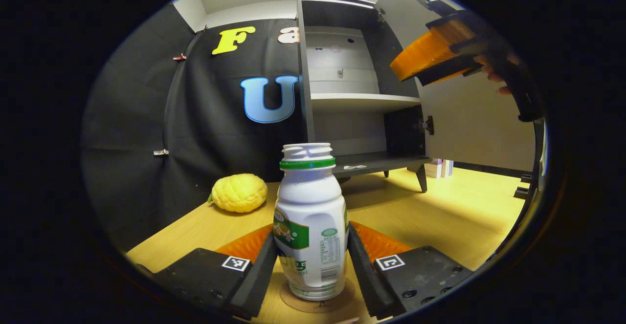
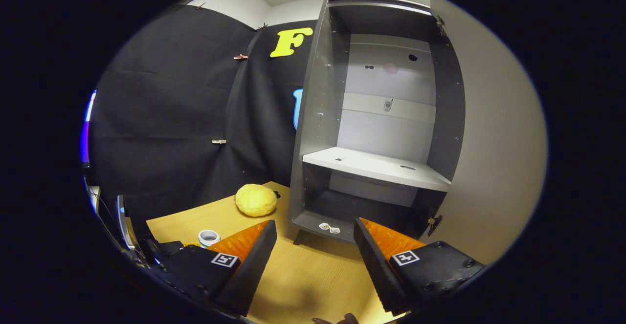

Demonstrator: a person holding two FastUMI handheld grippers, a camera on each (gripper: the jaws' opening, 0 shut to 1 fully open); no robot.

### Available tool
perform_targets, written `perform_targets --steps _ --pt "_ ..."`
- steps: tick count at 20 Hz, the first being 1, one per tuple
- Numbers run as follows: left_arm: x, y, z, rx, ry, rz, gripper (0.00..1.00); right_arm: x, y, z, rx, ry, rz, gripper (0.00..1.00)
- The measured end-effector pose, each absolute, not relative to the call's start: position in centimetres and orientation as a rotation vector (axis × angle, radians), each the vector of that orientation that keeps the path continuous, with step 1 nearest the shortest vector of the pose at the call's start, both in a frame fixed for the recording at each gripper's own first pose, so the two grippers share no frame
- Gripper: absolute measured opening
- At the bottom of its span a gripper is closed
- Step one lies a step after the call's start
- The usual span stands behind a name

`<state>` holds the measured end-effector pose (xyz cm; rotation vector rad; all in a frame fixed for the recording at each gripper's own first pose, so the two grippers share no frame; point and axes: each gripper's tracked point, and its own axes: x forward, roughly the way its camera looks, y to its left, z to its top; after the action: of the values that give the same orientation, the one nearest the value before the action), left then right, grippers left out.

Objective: Open the cabinet door with the right hand, grasp the bottle in the cabinet with the left hand and place it on the coaster, then close the cabinet door with the right hand.

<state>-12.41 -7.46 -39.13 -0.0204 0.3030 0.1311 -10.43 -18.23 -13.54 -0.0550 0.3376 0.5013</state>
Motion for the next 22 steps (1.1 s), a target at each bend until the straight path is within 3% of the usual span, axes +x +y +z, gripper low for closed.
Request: perform_targets --steps 14,22 --pt "-12.4 -6.5 -37.4 -0.065 0.252 0.145 0.92 -10.9 -18.4 -13.4 -0.051 0.363 0.484 0.98" --pt "-9.1 -7.7 -24.3 0.004 0.153 0.071 0.92 -10.0 -21.3 -5.3 -0.059 0.251 0.413 0.98"
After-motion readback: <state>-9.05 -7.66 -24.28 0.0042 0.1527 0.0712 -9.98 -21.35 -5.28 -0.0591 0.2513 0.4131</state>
